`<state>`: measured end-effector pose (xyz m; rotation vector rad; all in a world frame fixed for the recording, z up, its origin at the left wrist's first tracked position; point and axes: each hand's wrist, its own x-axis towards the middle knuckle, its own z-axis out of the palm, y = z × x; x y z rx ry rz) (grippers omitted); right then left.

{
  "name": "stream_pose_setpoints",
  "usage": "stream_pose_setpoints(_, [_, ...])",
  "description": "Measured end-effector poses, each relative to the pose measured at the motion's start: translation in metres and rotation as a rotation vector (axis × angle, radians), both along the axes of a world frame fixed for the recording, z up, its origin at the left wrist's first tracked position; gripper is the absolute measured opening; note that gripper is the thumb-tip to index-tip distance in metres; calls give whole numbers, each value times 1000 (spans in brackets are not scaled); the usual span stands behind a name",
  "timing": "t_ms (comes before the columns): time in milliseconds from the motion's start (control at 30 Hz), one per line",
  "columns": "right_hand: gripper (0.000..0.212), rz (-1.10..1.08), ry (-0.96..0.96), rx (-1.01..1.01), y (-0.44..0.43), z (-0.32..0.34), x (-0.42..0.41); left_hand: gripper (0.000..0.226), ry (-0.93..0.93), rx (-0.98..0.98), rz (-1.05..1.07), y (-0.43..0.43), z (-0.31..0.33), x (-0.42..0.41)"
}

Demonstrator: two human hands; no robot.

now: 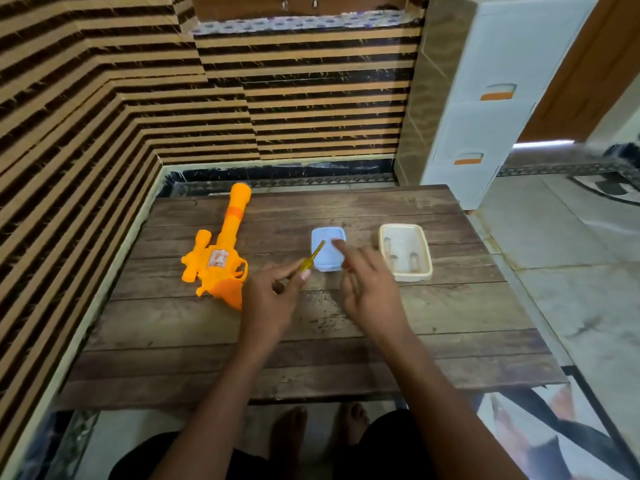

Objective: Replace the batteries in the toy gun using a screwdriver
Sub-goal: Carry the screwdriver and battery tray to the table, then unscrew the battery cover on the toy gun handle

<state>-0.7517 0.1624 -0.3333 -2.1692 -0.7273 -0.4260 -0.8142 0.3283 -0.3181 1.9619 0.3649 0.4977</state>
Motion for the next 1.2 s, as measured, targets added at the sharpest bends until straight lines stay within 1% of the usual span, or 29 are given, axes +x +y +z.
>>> stream_pose_setpoints(67, [60, 125, -19, -89, 26, 3, 0, 20, -46, -10, 58, 4, 5, -3])
stream_pose_setpoints(133, [56, 189, -35, -92, 53, 1, 3, 20, -77, -48, 132, 15, 8, -8])
stream_pose_setpoints(200, [50, 200, -41, -65, 68, 0, 5, 19, -107, -66, 179, 22, 10, -10])
stream_pose_setpoints(267, [43, 185, -39, -51, 81, -2, 7, 17, -126, -65, 209, 35, 11, -10])
stream_pose_setpoints(333, [30, 142, -19, -51, 95, -7, 11, 18, -132, -103, 236, 48, 11, -7])
stream_pose_setpoints(400, [24, 70, 7, -44, 104, -10, 17, 17, -123, -153, 283, 60, 14, -3])
stream_pose_setpoints(467, [21, 27, 38, -10, 114, -14, 20, 12, -101, -159, 388, 77, 12, -2])
stream_pose_setpoints(533, [17, -18, 111, 99, 123, -17, 14, 9, -54, -115, 506, 93, 5, -2])
stream_pose_setpoints(600, [11, -80, 265, 290, 133, -26, -1, 18, 11, -95, 610, 105, -5, -4])
stream_pose_setpoints(667, [12, -128, 437, 486, 147, -36, -18, 34, 77, -101, 703, 115, -14, -3])
stream_pose_setpoints(733, [14, -153, 569, 659, 160, -39, -27, 54, 133, -125, 750, 120, -21, 0])
stream_pose_setpoints(767, [14, -151, 613, 711, 165, -40, -29, 62, 146, -155, 743, 122, -25, 2])
stream_pose_setpoints(867, [14, -125, 675, 761, 171, -34, -26, 80, 189, -230, 677, 121, -31, 6])
stream_pose_setpoints(967, [10, -80, 756, 804, 167, -31, -24, 99, 223, -197, 665, 116, -30, 8])
stream_pose_setpoints(1100, [10, -73, 745, 895, 162, -31, -17, 110, 223, -197, 640, 114, -32, 13])
stream_pose_setpoints(1200, [10, -78, 730, 920, 161, -32, -8, 113, 205, -244, 612, 112, -36, 18])
